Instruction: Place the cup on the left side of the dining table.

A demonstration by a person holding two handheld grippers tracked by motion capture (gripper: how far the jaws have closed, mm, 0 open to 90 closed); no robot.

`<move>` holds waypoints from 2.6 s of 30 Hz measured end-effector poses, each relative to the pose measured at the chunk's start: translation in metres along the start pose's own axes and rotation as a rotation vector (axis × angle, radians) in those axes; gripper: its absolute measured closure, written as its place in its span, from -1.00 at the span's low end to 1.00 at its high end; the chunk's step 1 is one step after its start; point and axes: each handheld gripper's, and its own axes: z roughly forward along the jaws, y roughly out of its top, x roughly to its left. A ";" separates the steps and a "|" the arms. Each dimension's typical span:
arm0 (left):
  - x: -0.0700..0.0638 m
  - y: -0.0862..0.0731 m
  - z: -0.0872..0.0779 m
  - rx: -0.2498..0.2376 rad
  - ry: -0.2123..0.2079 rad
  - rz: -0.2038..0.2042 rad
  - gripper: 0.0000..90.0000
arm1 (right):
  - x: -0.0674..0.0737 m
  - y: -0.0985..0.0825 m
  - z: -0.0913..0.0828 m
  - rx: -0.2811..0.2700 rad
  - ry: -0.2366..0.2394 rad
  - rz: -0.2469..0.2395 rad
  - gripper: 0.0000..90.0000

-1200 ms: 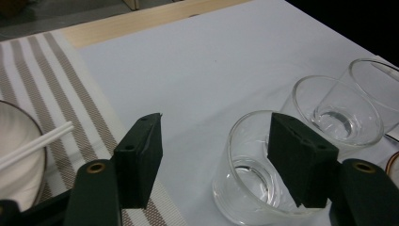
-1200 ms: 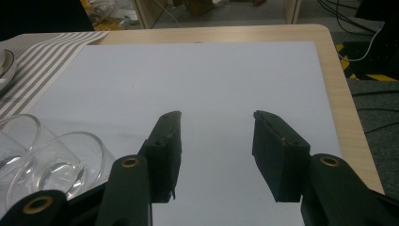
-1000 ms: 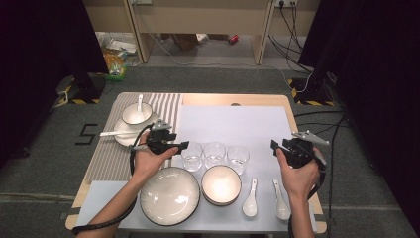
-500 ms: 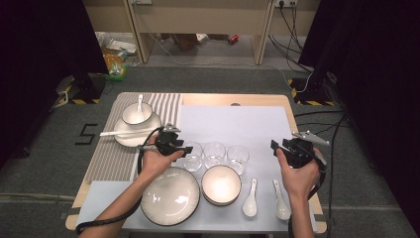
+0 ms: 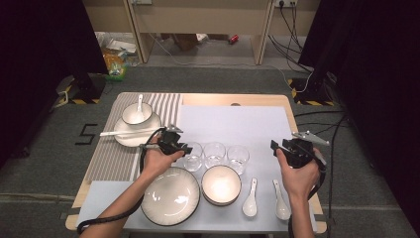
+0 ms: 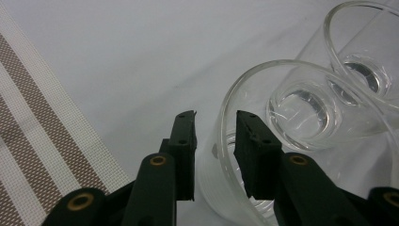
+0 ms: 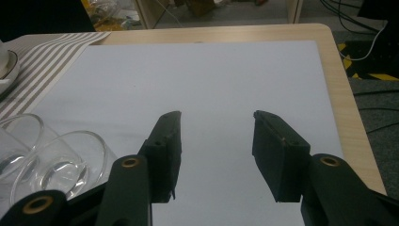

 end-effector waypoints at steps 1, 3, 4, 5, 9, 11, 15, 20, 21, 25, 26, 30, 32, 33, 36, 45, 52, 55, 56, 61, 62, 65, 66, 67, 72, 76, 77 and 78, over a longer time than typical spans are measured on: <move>0.000 0.000 0.000 0.003 -0.003 0.001 0.54 | 0.000 0.000 0.000 0.000 0.000 0.000 0.18; 0.000 0.001 0.002 0.008 0.000 -0.002 0.57 | 0.001 0.000 0.000 0.001 0.001 0.000 0.18; 0.000 0.001 0.002 0.012 -0.004 -0.004 0.58 | 0.001 0.000 0.000 0.001 0.001 0.000 0.18; 0.000 0.002 0.003 0.018 -0.009 -0.004 0.60 | 0.001 0.000 0.000 0.002 0.002 0.002 0.18; -0.002 0.003 0.005 0.037 -0.007 0.012 0.64 | 0.000 0.000 0.001 0.002 0.004 0.003 0.18; -0.002 0.003 0.005 0.035 0.000 0.016 0.65 | 0.000 0.000 0.001 0.003 0.002 0.004 0.18; -0.004 0.002 0.002 0.034 0.027 0.044 0.69 | -0.001 0.000 0.000 0.002 0.000 0.006 0.17; -0.001 -0.001 -0.004 0.031 0.030 0.051 0.75 | -0.001 0.000 0.000 0.000 0.001 0.008 0.17; 0.000 -0.002 -0.004 0.027 0.033 0.055 0.76 | -0.001 0.000 0.000 0.000 0.001 0.006 0.17; 0.000 -0.005 -0.008 0.017 0.033 0.050 0.79 | 0.000 -0.001 0.001 0.002 0.002 0.004 0.17; 0.001 -0.006 -0.009 0.012 0.034 0.056 0.79 | 0.000 -0.001 0.001 0.002 0.003 0.004 0.17; 0.005 -0.010 -0.012 -0.009 0.013 0.034 0.80 | 0.000 -0.001 0.002 0.003 0.001 0.001 0.17; 0.006 -0.012 -0.013 -0.016 0.009 0.025 0.80 | 0.000 -0.001 0.003 0.006 0.002 0.000 0.17; 0.007 -0.012 -0.013 -0.017 0.008 0.025 0.81 | 0.001 -0.001 0.003 0.006 0.002 0.001 0.17; 0.006 -0.013 -0.015 -0.037 0.013 0.024 0.81 | 0.000 -0.001 0.003 0.005 0.001 0.001 0.17; 0.008 -0.011 -0.026 -0.095 0.014 0.013 0.85 | -0.001 -0.001 0.002 0.004 0.003 0.010 0.17; 0.009 -0.012 -0.030 -0.118 0.015 0.008 0.86 | -0.001 -0.001 0.003 0.004 0.002 0.001 0.17; 0.009 -0.013 -0.033 -0.128 0.015 0.010 0.86 | 0.000 -0.001 0.002 0.003 0.003 0.003 0.17; 0.009 -0.013 -0.035 -0.126 0.015 0.010 0.86 | 0.000 -0.001 0.002 0.004 0.002 0.005 0.17; 0.011 -0.013 -0.040 -0.146 0.027 0.005 0.86 | 0.000 -0.001 0.001 0.003 0.001 0.007 0.17; 0.011 -0.013 -0.042 -0.147 0.027 0.002 0.86 | 0.000 -0.001 0.001 0.001 0.001 0.006 0.17; 0.012 -0.013 -0.046 -0.151 0.031 0.004 0.86 | 0.000 -0.001 0.001 0.002 0.000 0.006 0.17; 0.013 -0.013 -0.047 -0.155 0.036 0.004 0.87 | 0.000 -0.001 0.001 0.002 0.001 0.006 0.17; 0.013 -0.013 -0.048 -0.157 0.036 0.003 0.87 | 0.000 -0.001 0.001 0.002 0.001 0.006 0.17; 0.014 -0.015 -0.053 -0.165 0.047 0.005 0.87 | 0.000 -0.001 0.001 -0.002 0.001 0.003 0.17; 0.016 -0.016 -0.057 -0.174 0.055 0.003 0.87 | 0.000 -0.001 0.001 -0.003 0.001 0.001 0.17; 0.017 -0.017 -0.058 -0.174 0.056 0.004 0.87 | 0.000 -0.001 0.001 -0.003 0.001 0.003 0.17; 0.017 -0.017 -0.059 -0.178 0.058 0.001 0.87 | 0.000 -0.001 0.001 -0.001 0.000 0.003 0.17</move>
